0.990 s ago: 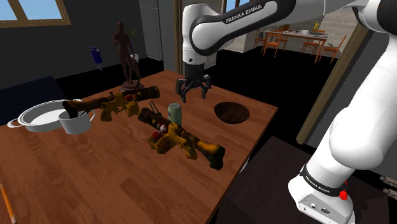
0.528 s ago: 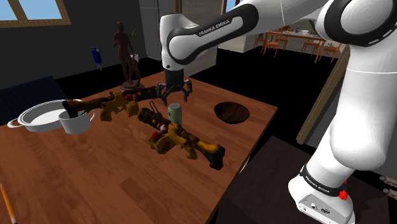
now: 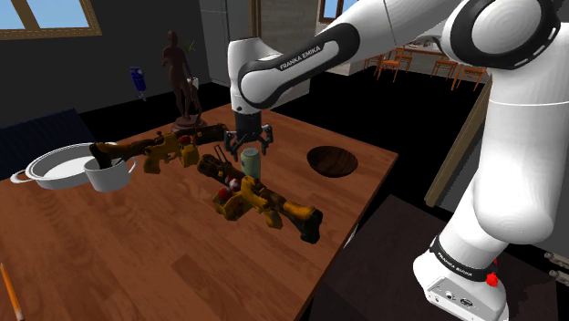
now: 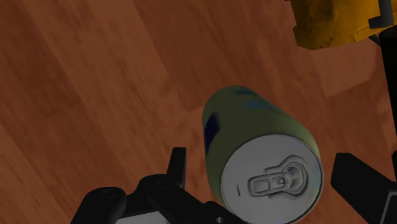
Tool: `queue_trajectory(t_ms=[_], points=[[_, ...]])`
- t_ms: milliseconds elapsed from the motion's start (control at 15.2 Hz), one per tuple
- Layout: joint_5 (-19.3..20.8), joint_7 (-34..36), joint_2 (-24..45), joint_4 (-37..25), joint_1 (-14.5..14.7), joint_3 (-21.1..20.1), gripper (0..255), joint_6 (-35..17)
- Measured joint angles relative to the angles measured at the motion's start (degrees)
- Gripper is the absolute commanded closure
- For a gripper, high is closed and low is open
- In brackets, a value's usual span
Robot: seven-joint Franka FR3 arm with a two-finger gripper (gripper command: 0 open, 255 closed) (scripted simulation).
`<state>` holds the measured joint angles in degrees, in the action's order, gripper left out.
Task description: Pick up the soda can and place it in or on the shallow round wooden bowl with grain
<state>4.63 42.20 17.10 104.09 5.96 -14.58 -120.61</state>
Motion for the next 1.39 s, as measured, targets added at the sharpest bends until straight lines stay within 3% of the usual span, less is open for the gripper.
queue_trajectory(t_ms=[396,462,1386], points=[[0.1,0.0,0.2,0.3,0.0,0.0,0,-0.5],[0.1,0.0,0.2,0.3,0.0,0.0,255,-0.5],[-0.2,-0.1,-0.7,-0.8,0.0,-0.1,255,1.5]])
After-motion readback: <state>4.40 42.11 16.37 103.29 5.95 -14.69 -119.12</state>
